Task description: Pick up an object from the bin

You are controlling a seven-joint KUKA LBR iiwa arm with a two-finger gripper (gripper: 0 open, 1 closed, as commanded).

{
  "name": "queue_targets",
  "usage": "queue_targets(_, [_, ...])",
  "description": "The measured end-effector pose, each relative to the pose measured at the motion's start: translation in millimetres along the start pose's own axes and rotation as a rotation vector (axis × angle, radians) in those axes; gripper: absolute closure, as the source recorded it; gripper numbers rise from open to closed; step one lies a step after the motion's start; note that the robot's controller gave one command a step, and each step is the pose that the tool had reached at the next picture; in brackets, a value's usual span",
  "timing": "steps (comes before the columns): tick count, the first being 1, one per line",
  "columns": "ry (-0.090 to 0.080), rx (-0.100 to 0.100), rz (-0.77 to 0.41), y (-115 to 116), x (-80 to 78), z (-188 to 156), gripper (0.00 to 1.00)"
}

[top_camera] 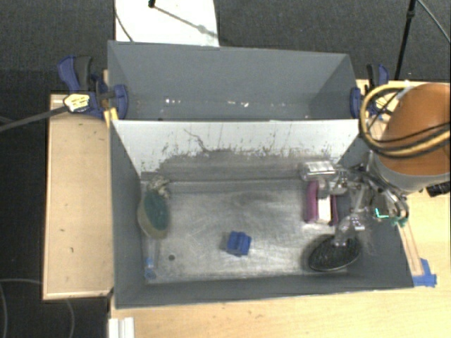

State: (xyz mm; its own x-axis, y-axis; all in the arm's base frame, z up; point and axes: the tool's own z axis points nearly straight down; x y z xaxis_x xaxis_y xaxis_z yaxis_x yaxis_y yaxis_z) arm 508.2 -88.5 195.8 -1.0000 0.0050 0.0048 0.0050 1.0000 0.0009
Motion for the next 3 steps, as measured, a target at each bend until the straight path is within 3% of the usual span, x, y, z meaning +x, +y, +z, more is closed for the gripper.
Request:
queue_targets(1, [-0.013,0.002,-0.161,-39,25.1,119,0.00])
queue_targets(2, [-0.010,0.003,-0.167,-38,25.0,115,1.00])
queue_targets(3, [-0.014,0.004,-0.176,-32,21.2,-19,1.00])
